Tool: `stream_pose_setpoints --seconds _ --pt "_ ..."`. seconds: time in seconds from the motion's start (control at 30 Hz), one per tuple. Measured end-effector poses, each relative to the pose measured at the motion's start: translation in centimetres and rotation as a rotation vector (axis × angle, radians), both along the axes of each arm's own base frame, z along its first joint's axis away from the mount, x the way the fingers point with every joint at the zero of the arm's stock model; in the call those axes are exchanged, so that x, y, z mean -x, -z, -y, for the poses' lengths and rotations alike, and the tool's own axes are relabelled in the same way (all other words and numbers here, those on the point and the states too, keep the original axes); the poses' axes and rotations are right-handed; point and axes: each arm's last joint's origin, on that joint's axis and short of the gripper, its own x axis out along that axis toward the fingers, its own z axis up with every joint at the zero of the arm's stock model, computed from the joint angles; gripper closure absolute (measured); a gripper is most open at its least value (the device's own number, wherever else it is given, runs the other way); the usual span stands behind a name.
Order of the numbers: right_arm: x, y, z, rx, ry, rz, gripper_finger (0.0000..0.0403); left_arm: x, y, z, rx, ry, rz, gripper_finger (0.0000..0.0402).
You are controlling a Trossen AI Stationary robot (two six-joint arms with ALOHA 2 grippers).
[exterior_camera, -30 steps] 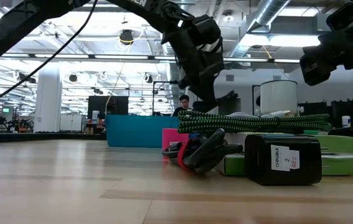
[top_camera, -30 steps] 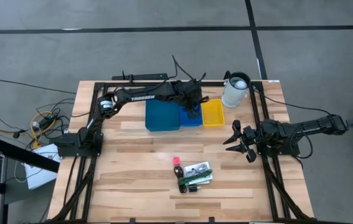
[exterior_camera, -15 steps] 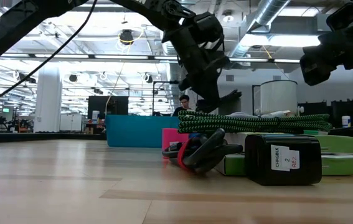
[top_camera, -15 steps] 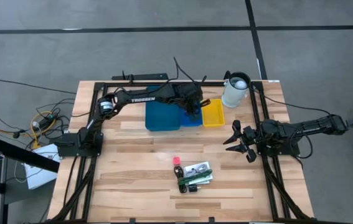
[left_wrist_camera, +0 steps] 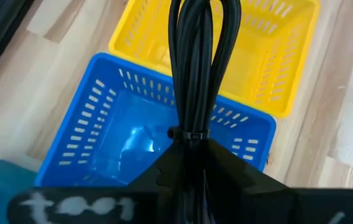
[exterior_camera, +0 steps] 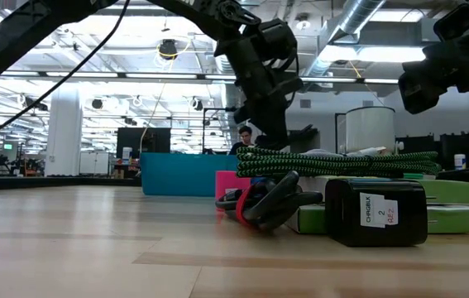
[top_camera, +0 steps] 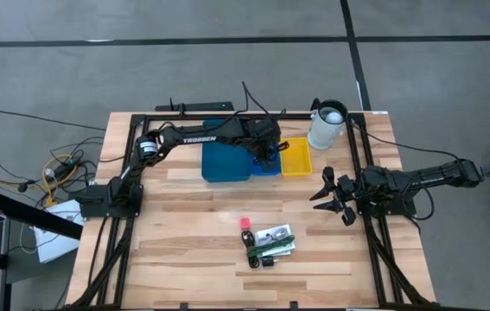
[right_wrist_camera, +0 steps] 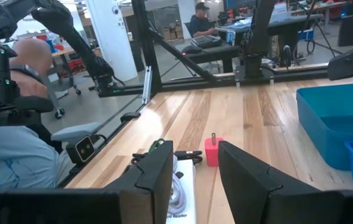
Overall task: Pick and place items into bin
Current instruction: Put the right black charger cable into the blue basket, then put the green charger cable into the blue basket
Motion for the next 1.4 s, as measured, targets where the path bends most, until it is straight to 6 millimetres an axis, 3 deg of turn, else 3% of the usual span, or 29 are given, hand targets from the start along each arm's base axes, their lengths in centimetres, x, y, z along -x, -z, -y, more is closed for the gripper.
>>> stream_pose_setpoints --seconds 0.77,1.03,1.23,1.4 --pt "0.0 0.0 0.0 0.0 0.0 0.001 0.0281 -0.1 -0.1 -0.1 -0.012 -0.023 0.01 0.0289" --pt "0.0 0.0 0.0 0.0 0.0 0.0 0.0281 -0.2 -0.4 0.1 -0.01 0.066 0.016 0.0285" --pt "0.0 0.0 0.0 0.0 0.0 0.0 0.0281 0.6 -4.1 0.3 -0.043 0.162 -0.057 0.0285" --pt "0.0 0.0 0.0 0.0 0.0 0.0 0.0281 2.5 -9.4 1.5 -0.07 0.243 -0.109 0.0285"
